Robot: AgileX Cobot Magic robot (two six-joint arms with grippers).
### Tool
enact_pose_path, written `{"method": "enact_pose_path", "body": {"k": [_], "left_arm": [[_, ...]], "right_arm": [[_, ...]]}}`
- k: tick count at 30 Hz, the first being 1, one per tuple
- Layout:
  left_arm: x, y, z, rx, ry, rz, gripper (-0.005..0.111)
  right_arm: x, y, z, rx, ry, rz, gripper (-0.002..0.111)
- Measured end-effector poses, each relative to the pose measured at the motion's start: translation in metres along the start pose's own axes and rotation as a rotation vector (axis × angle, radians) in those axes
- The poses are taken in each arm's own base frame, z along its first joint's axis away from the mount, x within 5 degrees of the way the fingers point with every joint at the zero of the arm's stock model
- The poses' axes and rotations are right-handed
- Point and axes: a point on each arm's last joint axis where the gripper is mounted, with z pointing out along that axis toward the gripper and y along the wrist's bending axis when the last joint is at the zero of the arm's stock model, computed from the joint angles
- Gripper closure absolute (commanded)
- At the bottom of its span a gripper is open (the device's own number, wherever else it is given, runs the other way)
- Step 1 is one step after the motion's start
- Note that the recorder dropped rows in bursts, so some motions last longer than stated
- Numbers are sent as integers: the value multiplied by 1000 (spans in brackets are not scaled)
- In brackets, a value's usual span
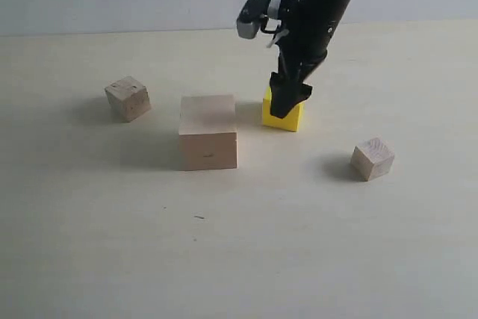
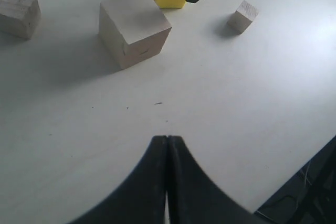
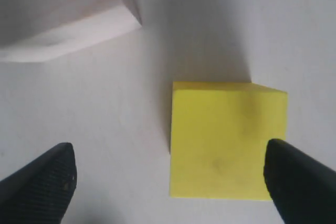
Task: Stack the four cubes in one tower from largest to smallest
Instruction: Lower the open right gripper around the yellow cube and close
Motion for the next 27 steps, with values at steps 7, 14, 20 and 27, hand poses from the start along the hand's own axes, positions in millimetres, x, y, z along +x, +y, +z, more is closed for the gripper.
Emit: {"method": "enact_pose_path", "body": {"k": [7, 14, 20, 27], "left_arm": [[1, 1, 0, -15, 10, 11, 107], [2, 3, 0, -29, 18, 21, 107], [2, 3, 0, -32, 19, 23, 107], [2, 3, 0, -35, 20, 25, 107]], "right_arm": [[0, -9, 11, 27, 25, -21, 17], [-2, -13, 14, 60, 11, -29, 17], [-2, -17, 17, 96, 6, -36, 17], [0, -21, 33, 87, 19, -35, 17]]}}
